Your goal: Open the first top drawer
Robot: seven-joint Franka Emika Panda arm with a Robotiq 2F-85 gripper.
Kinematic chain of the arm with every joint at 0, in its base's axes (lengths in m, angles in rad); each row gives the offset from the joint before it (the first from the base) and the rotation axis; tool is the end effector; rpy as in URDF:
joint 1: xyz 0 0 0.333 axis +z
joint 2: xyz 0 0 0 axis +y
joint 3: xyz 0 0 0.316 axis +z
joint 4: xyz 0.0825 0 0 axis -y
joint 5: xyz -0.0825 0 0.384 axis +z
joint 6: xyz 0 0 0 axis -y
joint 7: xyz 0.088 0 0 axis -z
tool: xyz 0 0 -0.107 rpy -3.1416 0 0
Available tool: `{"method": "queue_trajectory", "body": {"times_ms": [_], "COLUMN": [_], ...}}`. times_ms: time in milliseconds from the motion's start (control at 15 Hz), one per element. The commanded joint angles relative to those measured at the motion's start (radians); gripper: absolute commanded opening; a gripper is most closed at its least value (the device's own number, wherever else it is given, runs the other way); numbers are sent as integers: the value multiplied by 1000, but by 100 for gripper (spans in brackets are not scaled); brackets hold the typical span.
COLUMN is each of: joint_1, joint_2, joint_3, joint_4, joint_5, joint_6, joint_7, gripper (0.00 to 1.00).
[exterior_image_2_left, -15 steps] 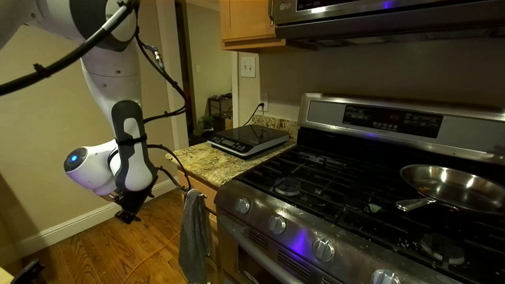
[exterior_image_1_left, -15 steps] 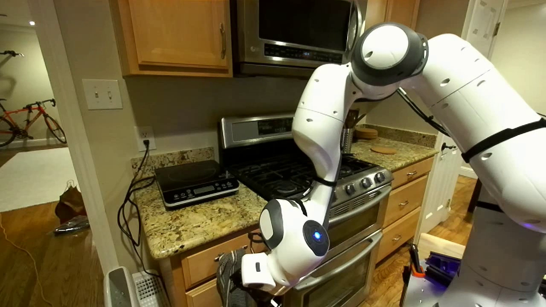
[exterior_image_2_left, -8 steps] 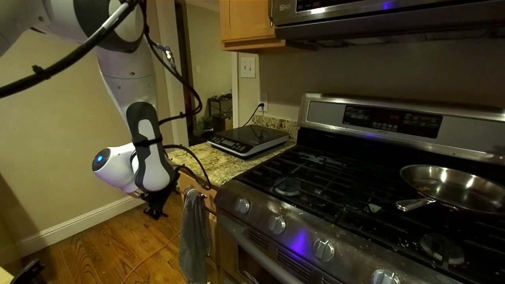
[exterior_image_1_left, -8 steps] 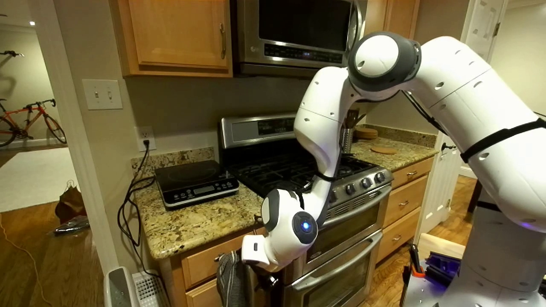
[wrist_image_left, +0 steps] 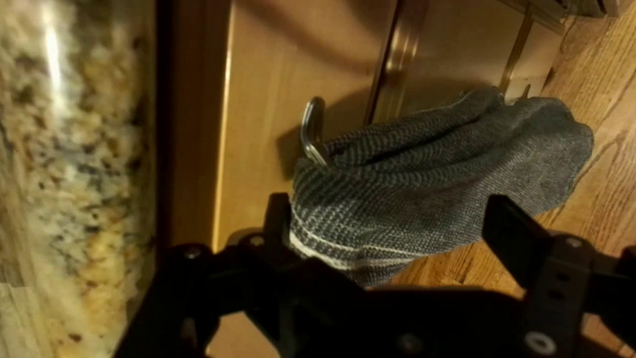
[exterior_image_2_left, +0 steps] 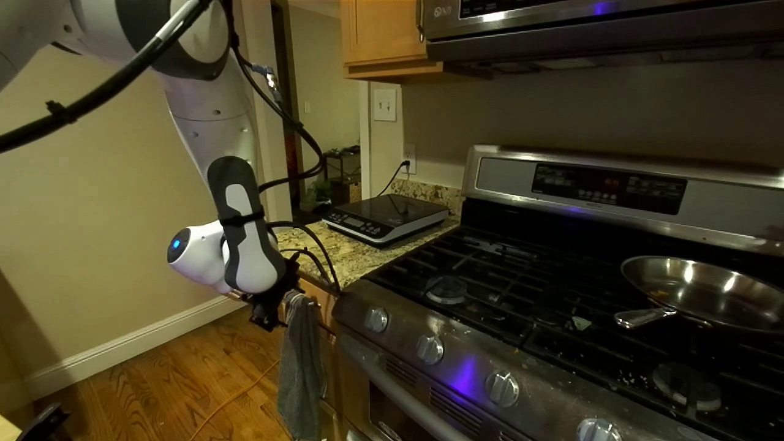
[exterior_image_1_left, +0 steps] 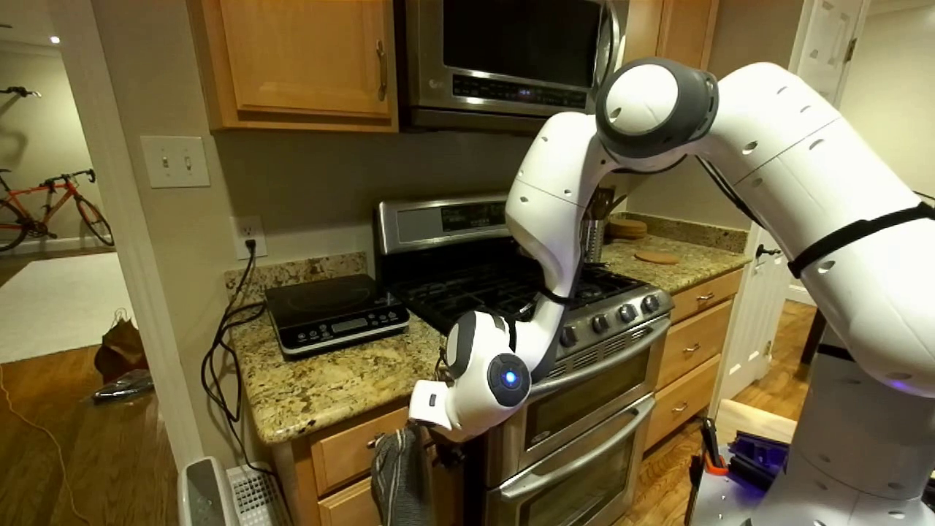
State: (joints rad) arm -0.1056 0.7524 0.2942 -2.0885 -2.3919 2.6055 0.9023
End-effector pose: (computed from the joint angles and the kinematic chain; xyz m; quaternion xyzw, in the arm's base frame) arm 0.4899 0.1276 0.0492 0.6955 0.6264 0.2093 0.2832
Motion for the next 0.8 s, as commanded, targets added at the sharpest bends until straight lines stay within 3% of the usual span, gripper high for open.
{"method": "queue_trajectory", "body": {"times_ms": [0, 67, 200, 333, 400, 533, 733], "joint_1": [-10, -10, -11, -10, -10, -11, -11], "joint_2": [13, 19, 38, 56, 64, 75, 79], "joint_3": [-6, -7, -7, -4, -3, -1, 3], "joint_4": [18, 26, 48, 68, 80, 98, 112], "joint_5": [24, 26, 33, 39, 37, 35, 31], "joint_6": [-40, -44, -44, -39, -39, -38, -40], "joint_7": [7, 9, 14, 13, 16, 19, 26], "gripper": [86, 84, 67, 67, 60, 61, 53]}}
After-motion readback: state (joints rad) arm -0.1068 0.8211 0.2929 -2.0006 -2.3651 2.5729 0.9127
